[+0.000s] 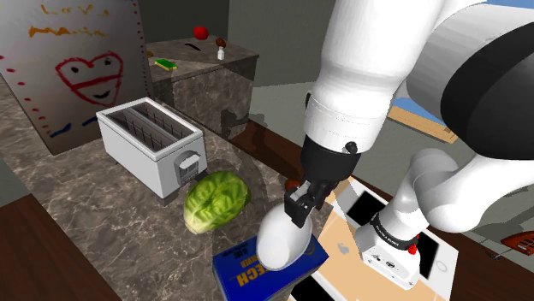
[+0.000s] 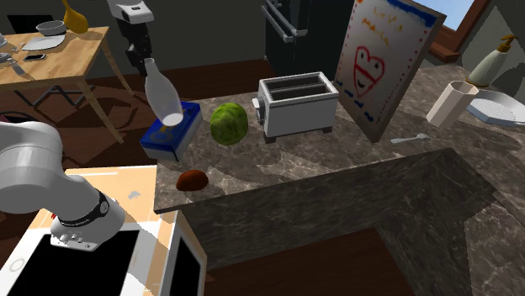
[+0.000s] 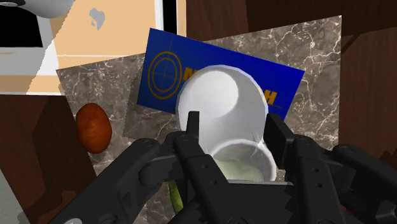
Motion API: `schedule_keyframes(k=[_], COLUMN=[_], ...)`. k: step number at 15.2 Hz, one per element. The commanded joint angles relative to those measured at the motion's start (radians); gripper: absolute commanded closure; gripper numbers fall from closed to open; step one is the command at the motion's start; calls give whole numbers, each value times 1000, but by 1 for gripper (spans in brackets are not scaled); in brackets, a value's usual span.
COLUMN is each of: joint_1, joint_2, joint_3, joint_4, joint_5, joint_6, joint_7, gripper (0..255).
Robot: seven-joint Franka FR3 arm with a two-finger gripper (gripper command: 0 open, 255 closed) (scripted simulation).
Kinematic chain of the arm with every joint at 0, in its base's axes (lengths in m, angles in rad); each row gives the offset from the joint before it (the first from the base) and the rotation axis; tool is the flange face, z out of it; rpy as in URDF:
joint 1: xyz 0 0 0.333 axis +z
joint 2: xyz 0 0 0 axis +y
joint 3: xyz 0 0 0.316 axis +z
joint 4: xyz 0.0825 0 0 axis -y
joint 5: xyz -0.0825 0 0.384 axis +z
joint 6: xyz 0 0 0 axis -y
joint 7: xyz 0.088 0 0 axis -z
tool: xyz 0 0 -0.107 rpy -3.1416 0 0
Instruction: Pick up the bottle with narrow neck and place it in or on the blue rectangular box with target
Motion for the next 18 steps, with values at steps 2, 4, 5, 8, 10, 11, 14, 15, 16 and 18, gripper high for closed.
schedule_keyframes(k=[2, 4, 5, 8, 10, 11, 14, 15, 16, 18], joint_1=[0, 0, 0, 0, 0, -3, -13, -13, -13, -13], joint_2=[0, 0, 0, 0, 0, 3, 18, 18, 17, 18], joint_3=[0, 0, 0, 0, 0, -6, -21, -21, -21, -21], joint_4=[-1, -1, -1, -1, -1, 34, 136, 136, 136, 136], joint_5=[0, 0, 0, 0, 0, -6, -22, -22, -22, -22], joint_6=[2, 2, 2, 2, 2, -31, -119, -119, -119, -119], joint_7=[0, 0, 0, 0, 0, 2, 10, 10, 10, 10], gripper=[255, 255, 0, 0, 0, 0, 0, 0, 0, 0])
